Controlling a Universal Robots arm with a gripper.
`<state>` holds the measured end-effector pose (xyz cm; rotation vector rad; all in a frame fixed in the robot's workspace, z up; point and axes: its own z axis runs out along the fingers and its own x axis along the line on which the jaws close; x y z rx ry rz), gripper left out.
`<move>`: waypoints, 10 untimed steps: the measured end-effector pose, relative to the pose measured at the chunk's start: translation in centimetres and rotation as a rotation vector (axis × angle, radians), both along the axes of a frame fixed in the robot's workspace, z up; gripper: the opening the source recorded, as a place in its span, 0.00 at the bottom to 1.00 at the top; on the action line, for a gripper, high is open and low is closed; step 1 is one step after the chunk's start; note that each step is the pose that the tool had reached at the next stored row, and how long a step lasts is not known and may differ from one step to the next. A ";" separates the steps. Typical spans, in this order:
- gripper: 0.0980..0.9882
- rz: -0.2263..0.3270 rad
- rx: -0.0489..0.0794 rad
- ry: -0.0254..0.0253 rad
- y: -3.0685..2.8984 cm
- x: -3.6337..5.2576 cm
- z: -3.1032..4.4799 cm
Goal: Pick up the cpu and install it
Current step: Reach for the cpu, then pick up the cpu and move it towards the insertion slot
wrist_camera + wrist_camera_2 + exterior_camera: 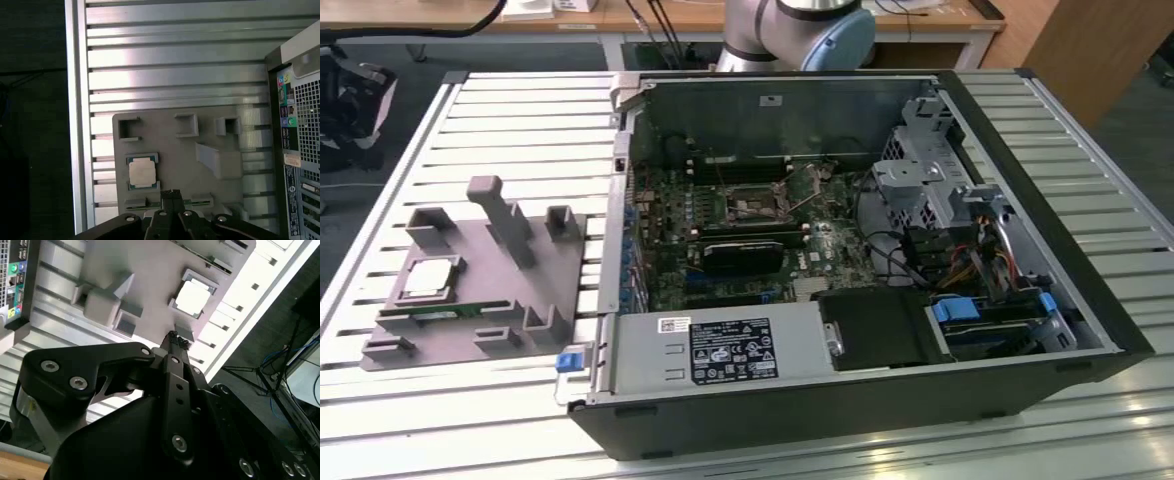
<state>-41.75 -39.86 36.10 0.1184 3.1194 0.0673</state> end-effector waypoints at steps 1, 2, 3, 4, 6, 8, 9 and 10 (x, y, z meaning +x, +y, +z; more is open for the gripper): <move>0.01 0.000 0.000 0.0012 0.00 -0.34 -0.05; 0.01 0.000 0.000 0.0027 0.00 -0.68 -0.09; 0.01 0.000 0.000 0.0049 0.00 -0.97 -0.12; 0.01 0.000 0.000 0.0070 0.00 -1.20 -0.15; 0.01 0.000 0.000 0.0070 0.00 -1.23 -0.29; 0.01 0.000 0.000 0.0074 -0.01 -1.23 -0.38; 0.01 0.000 0.000 0.0072 -0.02 -1.24 -0.45; 0.01 0.000 0.000 0.0072 -0.02 -1.24 -0.52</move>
